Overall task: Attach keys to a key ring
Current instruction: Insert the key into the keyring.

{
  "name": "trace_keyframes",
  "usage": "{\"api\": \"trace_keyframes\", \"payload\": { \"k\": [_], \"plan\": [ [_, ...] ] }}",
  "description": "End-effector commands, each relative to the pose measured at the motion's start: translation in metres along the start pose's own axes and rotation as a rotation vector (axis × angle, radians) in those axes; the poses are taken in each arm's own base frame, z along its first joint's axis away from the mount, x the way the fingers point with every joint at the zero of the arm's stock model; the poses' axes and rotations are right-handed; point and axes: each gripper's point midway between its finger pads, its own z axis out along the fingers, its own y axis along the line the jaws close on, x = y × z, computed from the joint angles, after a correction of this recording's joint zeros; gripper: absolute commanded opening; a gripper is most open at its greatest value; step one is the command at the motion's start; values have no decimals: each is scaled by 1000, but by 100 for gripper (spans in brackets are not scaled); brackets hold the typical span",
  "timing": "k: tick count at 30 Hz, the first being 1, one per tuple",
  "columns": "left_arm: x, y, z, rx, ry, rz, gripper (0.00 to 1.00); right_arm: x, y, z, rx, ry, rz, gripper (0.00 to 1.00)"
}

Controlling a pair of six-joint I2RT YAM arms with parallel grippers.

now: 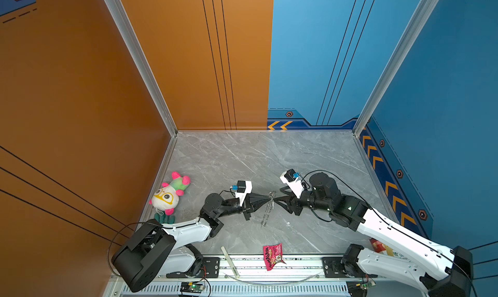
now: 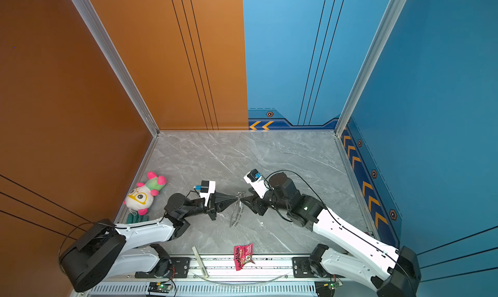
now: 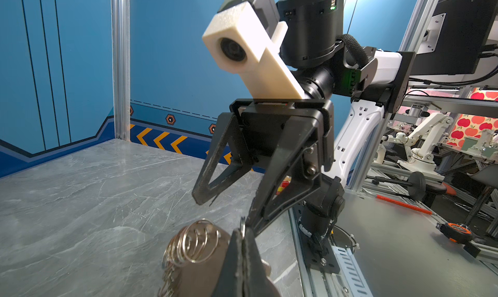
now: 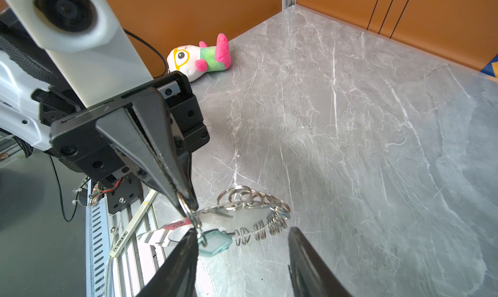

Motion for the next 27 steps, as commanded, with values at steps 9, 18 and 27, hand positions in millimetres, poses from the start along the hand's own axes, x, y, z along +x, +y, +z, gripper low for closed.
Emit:
{"api": "trace_keyframes", "payload": {
  "k": [9,18,27],
  "plan": [
    [-8,-2,2,-3,-31,60,0,-8,-7,1,25,6,81,51],
    [-7,15,-1,-133,-35,105,0,-10,-1,3,20,42,165,51],
    [-8,12,-1,-137,-34,127,0,-11,-2,11,35,55,195,51]
  ]
}}
